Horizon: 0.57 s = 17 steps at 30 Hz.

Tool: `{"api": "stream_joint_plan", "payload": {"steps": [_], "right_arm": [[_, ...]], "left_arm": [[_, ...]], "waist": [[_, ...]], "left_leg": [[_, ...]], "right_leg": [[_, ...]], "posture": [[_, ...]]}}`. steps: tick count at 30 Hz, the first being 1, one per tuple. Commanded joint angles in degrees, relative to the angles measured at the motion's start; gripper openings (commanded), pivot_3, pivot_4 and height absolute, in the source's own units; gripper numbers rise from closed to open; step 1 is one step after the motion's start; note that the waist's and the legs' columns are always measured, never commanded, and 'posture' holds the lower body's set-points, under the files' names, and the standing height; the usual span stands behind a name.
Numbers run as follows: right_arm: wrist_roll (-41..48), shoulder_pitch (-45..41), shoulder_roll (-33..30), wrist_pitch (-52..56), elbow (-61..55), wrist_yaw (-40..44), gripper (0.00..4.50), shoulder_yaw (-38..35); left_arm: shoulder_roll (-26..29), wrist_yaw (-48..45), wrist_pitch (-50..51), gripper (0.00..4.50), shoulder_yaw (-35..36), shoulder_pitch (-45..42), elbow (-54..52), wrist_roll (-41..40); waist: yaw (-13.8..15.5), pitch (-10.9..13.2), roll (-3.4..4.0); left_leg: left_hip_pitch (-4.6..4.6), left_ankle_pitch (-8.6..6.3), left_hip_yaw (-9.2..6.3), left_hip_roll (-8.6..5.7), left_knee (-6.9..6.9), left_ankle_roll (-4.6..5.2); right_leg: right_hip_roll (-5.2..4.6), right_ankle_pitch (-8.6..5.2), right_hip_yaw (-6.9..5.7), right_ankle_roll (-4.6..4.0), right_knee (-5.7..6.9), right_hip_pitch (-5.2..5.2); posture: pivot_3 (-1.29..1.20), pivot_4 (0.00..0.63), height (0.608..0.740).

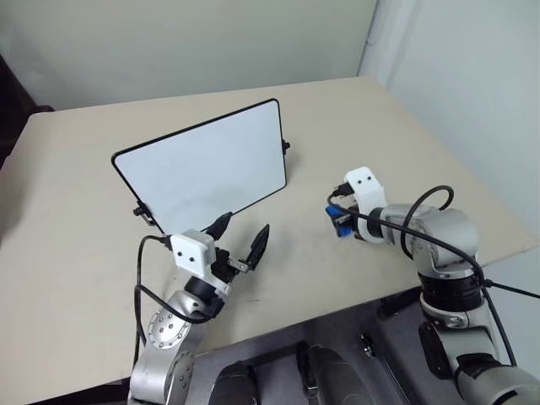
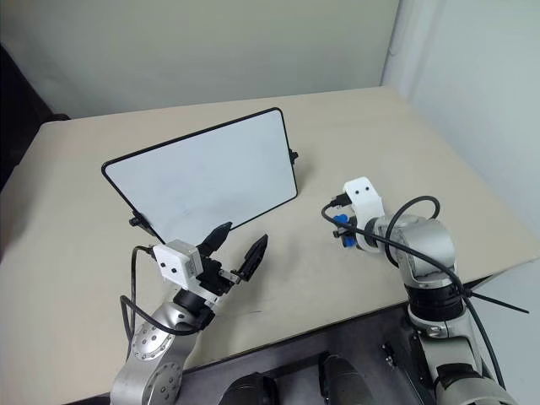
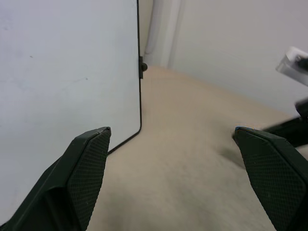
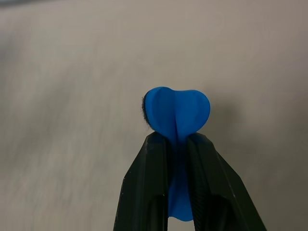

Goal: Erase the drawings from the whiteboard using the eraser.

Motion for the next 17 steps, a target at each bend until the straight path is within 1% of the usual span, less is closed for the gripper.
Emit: {"api": "stream_joint_plan", "payload": {"steps": [1,2,3,4,5,8,10,12,15,17], "right_arm": [[1.0,1.2,0.5,0.8,-2.7,-1.4,1.11,0.0],[1.0,1.7,0.5,0.4,-2.5,-1.7,1.44,0.0],[0.8,2.1,0.5,-0.4,-2.5,-2.1,1.86,-0.2],[0.7,2.5,0.5,-1.4,-2.5,-2.5,2.13,-0.5],[0.5,3.1,0.4,-3.1,-2.8,-2.8,2.56,-1.0],[0.4,4.8,-0.3,-8.5,-4.3,-3.2,3.53,-2.8],[0.4,6.6,-0.7,-14.2,-5.6,-3.2,3.53,-4.5],[0.2,9.3,-1.3,-24.1,-7.8,-2.5,3.53,-6.7],[4.9,12.8,1.0,-29.9,-11.0,-0.2,3.53,-12.3],[6.9,15.3,2.0,-35.0,-12.8,0.9,3.53,-14.4]], "left_arm": [[-0.1,-0.7,-1.1,4.50,-0.6,-0.8,-0.2,0.5],[-0.2,-0.8,-1.2,4.50,-0.8,-0.9,0.0,0.5],[-0.2,-0.8,-1.2,4.50,-0.9,-1.1,0.1,0.6],[-0.2,-0.9,-1.3,4.50,-1.0,-1.2,0.3,0.7],[-0.3,-0.9,-1.4,4.50,-1.1,-1.3,0.4,0.8],[-0.5,-1.0,-1.4,4.50,-1.4,-1.4,0.5,1.1],[-0.6,-1.0,-1.5,4.50,-1.5,-1.5,0.7,1.2],[-0.7,-1.1,-1.6,4.50,-1.6,-1.5,0.8,1.4],[-0.9,-1.1,-1.7,4.50,-1.6,-1.4,0.8,1.5],[-0.9,-1.2,-1.7,4.50,-1.4,-1.4,0.9,1.5]], "waist": [[0.0,0.0,0.00],[0.0,0.0,0.00],[0.1,0.0,0.00],[0.1,0.0,0.00],[0.1,0.0,0.00],[0.1,0.0,0.00],[0.2,0.0,0.00],[0.3,0.0,0.01],[0.5,0.0,0.00],[0.6,0.0,0.00]], "left_leg": [[0.01,0.05,0.01,-0.01,0.00,0.05],[0.04,0.10,0.01,-0.02,0.02,0.10],[0.06,0.13,0.01,-0.03,0.03,0.13],[0.06,0.16,0.01,-0.05,0.06,0.17],[0.07,0.20,0.01,-0.05,0.08,0.20],[0.12,0.21,0.02,-0.08,0.11,0.21],[0.12,0.20,0.01,-0.10,0.10,0.21],[0.12,0.19,0.01,-0.10,0.08,0.20],[0.12,0.12,0.00,-0.10,0.01,0.15],[0.12,0.08,-0.03,-0.10,-0.02,0.13]], "right_leg": [[0.00,0.08,0.00,0.00,-0.01,0.03],[0.00,0.13,0.00,0.00,-0.03,0.09],[0.00,0.14,0.01,0.00,-0.04,0.13],[-0.01,0.14,0.01,-0.01,-0.06,0.16],[-0.01,0.15,0.02,-0.01,-0.08,0.21],[-0.02,0.15,0.03,-0.01,-0.12,0.27],[-0.02,0.15,0.05,-0.01,-0.13,0.28],[-0.02,0.16,0.05,-0.02,-0.12,0.27],[-0.02,0.14,0.05,-0.01,-0.12,0.25],[0.00,0.11,0.05,0.01,-0.17,0.26]], "posture": [[0.00,0.150,0.735],[0.00,0.150,0.735],[0.00,0.150,0.735],[0.00,0.150,0.735],[0.00,0.150,0.735],[0.00,0.150,0.735],[0.00,0.150,0.735],[0.00,0.150,0.735],[0.00,0.150,0.735],[0.00,0.150,0.735]]}}
